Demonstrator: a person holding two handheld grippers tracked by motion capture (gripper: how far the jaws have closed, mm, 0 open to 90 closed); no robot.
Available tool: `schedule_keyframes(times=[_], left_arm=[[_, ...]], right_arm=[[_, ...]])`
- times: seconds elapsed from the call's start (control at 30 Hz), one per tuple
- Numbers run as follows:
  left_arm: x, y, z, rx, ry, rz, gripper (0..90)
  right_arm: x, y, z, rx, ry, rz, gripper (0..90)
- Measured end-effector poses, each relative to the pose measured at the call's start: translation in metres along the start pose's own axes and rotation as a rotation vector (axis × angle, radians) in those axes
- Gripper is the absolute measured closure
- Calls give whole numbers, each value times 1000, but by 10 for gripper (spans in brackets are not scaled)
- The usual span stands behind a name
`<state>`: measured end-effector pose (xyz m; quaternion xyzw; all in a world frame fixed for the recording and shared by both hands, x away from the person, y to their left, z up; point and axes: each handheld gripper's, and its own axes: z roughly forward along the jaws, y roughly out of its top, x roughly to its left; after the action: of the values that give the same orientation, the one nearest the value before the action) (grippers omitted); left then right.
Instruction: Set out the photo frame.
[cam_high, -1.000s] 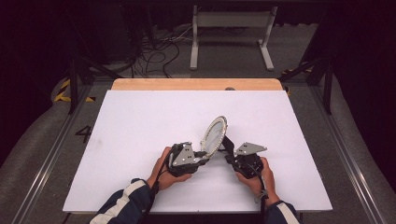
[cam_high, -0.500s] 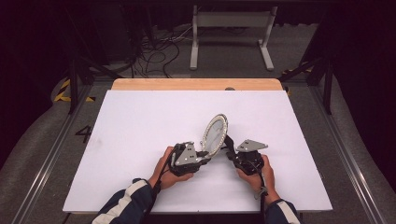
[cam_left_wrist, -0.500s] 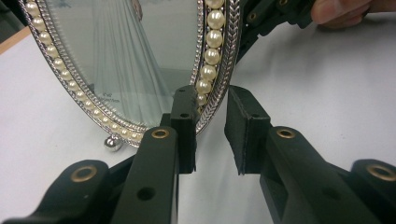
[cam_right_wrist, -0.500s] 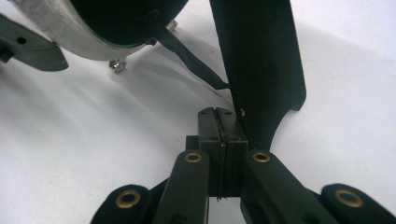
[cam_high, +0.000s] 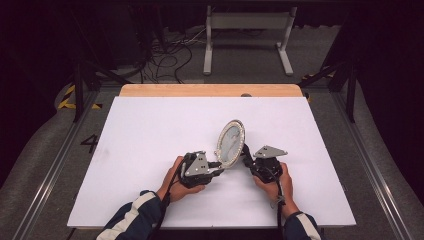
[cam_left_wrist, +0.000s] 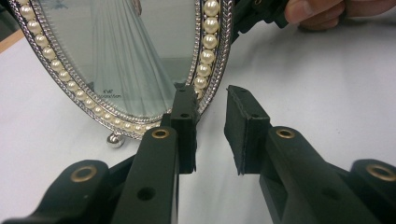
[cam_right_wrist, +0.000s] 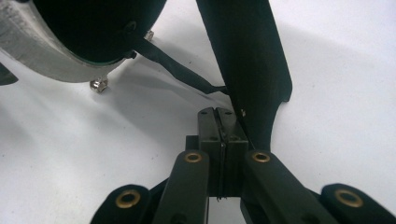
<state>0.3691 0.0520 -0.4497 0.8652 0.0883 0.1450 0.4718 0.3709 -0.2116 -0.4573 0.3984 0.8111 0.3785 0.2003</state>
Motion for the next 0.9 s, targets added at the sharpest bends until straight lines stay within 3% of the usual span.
schedule_keyframes(times=[0.23, 0.43, 0.53, 0.7, 0.8, 0.9], left_arm=[[1, -1, -3, 15, -5, -3, 746], [4, -5, -16, 15, 23, -14, 722], [8, -11, -29, 26, 36, -23, 703], [11, -23, -49, 38, 76, -60, 622], [11, -29, -61, 31, 78, -86, 570], [8, -39, -72, 45, 91, -105, 512]], right_arm=[[-2, 1, 2, -4, -7, 11, 900], [0, 0, -1, -20, 12, 4, 881], [7, -4, -5, -40, 69, -30, 835], [25, -4, -13, -79, 119, -65, 757], [34, -1, -16, -99, 149, -33, 680], [41, 1, -17, -109, 151, -33, 630]])
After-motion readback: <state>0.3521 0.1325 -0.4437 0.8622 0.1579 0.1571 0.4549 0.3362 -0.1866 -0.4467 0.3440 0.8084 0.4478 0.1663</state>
